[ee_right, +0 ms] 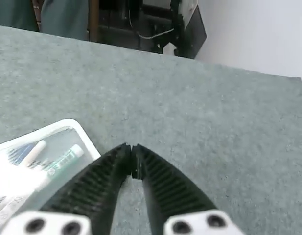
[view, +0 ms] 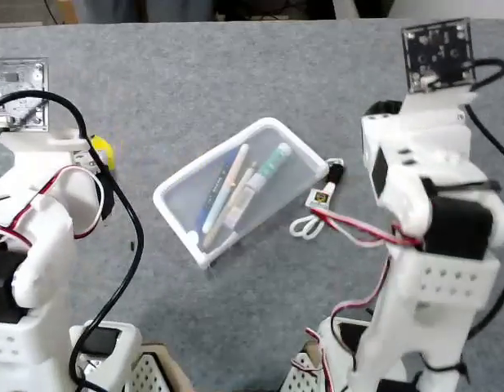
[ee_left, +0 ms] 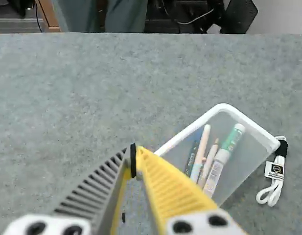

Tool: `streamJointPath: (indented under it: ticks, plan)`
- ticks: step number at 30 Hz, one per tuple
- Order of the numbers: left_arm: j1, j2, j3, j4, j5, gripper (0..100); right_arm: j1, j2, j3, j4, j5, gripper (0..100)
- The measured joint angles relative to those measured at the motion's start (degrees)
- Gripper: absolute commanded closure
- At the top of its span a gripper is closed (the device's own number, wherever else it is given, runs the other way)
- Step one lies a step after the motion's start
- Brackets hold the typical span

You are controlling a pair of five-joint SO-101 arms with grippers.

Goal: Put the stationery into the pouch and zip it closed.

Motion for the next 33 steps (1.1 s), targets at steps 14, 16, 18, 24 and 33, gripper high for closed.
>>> streamJointPath:
  ticks: [14, 16, 18, 24, 33]
  plan:
    - [-0.1, -11.7, 19.0, -0.6, -0.1, 97, -0.1, -27.9, 27.8, -1.2, 0.0, 98.6]
    - [-1.1, -16.8, 25.3, -3.3, -0.4, 97, -0.1, -32.8, 31.6, -1.3, 0.0, 98.6]
    - [-3.3, -22.0, 32.2, -5.4, -1.6, 97, -0.1, -36.2, 34.8, -1.3, 0.0, 98.6]
    - [-9.1, -33.0, 47.7, -9.1, -5.2, 97, 0.0, -41.4, 43.3, -1.7, 0.0, 98.6]
    - [-10.0, -44.1, 62.5, -10.7, -13.9, 97, 0.0, -47.1, 59.1, -7.4, 2.4, 98.6]
